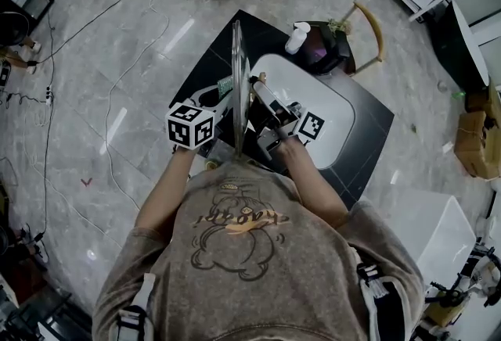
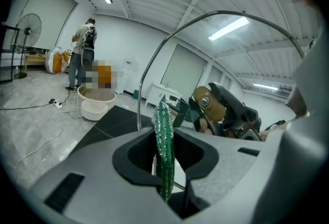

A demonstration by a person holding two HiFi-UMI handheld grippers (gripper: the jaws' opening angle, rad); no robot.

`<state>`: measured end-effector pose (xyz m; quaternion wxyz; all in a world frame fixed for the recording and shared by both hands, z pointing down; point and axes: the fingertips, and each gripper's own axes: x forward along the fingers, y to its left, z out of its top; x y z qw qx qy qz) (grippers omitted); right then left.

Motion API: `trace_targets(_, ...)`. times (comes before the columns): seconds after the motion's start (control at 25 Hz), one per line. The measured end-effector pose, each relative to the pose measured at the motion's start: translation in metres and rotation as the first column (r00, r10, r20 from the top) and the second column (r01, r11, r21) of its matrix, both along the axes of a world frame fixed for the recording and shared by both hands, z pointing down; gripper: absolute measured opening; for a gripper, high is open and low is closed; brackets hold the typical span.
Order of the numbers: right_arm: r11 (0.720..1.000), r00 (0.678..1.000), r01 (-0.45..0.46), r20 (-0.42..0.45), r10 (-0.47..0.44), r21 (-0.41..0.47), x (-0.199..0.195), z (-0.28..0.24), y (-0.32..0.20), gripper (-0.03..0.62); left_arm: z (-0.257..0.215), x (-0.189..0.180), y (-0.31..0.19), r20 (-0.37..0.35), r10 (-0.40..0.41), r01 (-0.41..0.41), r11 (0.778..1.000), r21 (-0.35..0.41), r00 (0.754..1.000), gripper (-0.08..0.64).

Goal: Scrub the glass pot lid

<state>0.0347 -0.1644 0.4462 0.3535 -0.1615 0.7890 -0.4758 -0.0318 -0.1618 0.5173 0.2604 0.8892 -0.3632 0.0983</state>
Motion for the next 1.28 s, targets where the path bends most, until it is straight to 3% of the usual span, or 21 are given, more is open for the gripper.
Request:
trace_targets(0.32,1.000,1.000,-0.018,-0.007,0.018,-0.011,0.006,0.007,-0.007,0.183,-0.007,0.009,0.038,-0.012,0.075,-0.076,0.996,-0.056,0.997,0.086)
trace_targets(0.68,0.998,0.999,-0.047,-0.012,0.047,-0.031,0.020,0.012,-0.017,0.182,-0.050,0.015,0.070,-0.120,0.181,-0.193,0.976,-0.102,0.976,0.086)
trace_targets(0.92,0.998,0.998,-0.047,-0.034,0.046,-0.038,0.016,0.021,-0.016,0.182,-0.089,0.007,0.074,-0.169,0.175,-0.189,0.979,-0.077,0.970,0.086)
trace_targets(1.08,0.998,0.999,-0.042,-0.029,0.041,-0.046,0.013,0.024,-0.014,0.183,-0.113,-0.001,0.069,-0.247,0.150,-0.171,0.983,-0.067,0.957,0.086)
trace_targets(1.28,0.999,1.000,-0.016,-0.024,0.015,-0.046,0.012,0.022,-0.013,0.181,-0.129,-0.002,0.049,-0.261,0.120,-0.137,0.990,-0.046,0.958,0.086)
